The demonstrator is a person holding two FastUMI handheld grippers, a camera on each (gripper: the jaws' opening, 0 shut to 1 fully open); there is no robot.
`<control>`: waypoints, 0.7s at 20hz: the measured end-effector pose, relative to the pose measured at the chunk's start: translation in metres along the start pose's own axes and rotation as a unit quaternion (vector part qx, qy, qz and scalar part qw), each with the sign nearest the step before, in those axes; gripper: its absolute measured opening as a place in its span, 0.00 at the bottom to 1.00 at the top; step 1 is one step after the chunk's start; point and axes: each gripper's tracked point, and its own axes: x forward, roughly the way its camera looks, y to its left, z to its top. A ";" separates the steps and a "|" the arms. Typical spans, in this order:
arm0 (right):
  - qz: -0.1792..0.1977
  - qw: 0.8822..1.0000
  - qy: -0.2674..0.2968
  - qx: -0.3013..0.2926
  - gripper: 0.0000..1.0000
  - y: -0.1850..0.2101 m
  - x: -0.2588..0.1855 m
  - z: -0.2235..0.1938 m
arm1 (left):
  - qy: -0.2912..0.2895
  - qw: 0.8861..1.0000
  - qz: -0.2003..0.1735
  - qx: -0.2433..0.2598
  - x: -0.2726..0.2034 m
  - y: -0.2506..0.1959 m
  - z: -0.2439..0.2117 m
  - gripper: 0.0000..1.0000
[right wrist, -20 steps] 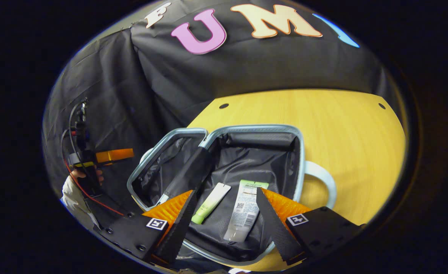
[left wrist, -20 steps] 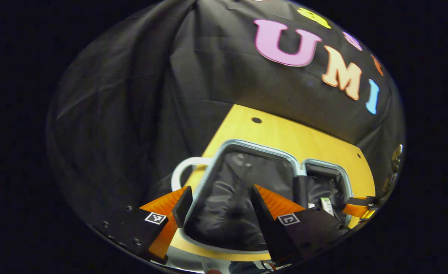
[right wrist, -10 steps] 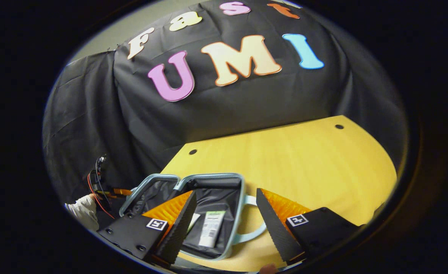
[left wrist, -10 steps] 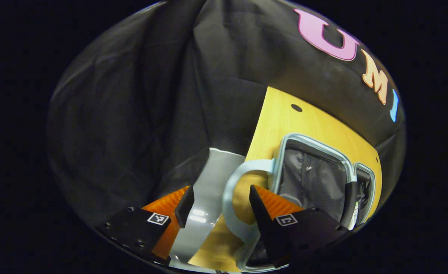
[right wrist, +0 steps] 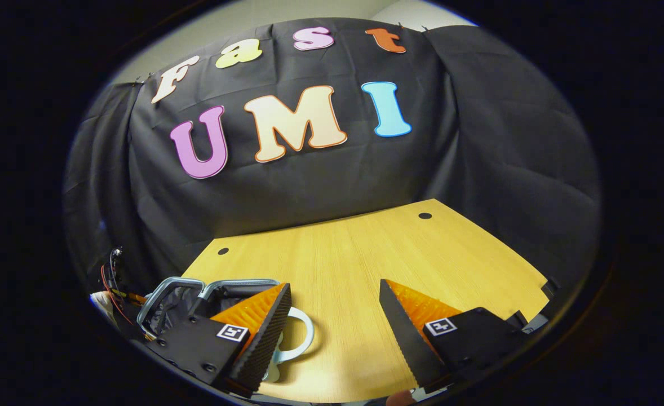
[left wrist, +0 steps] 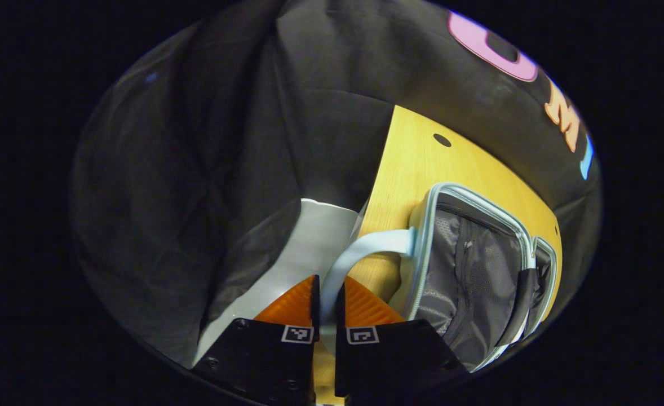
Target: First open the suitcase, pack the skin care products into it, and then close the suitcase.
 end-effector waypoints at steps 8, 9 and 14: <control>0.042 0.999 -0.019 -0.011 0.98 0.009 -0.009 0.013 | -0.114 0.992 -0.031 0.035 -0.118 -0.053 0.074 0.00; 0.048 0.999 -0.023 -0.013 0.98 0.006 -0.014 0.013 | -0.130 0.990 -0.039 0.042 -0.133 -0.069 0.082 0.00; 0.086 0.995 -0.044 -0.040 0.98 -0.013 -0.017 0.021 | -0.186 0.978 -0.049 0.074 -0.189 -0.143 0.096 0.00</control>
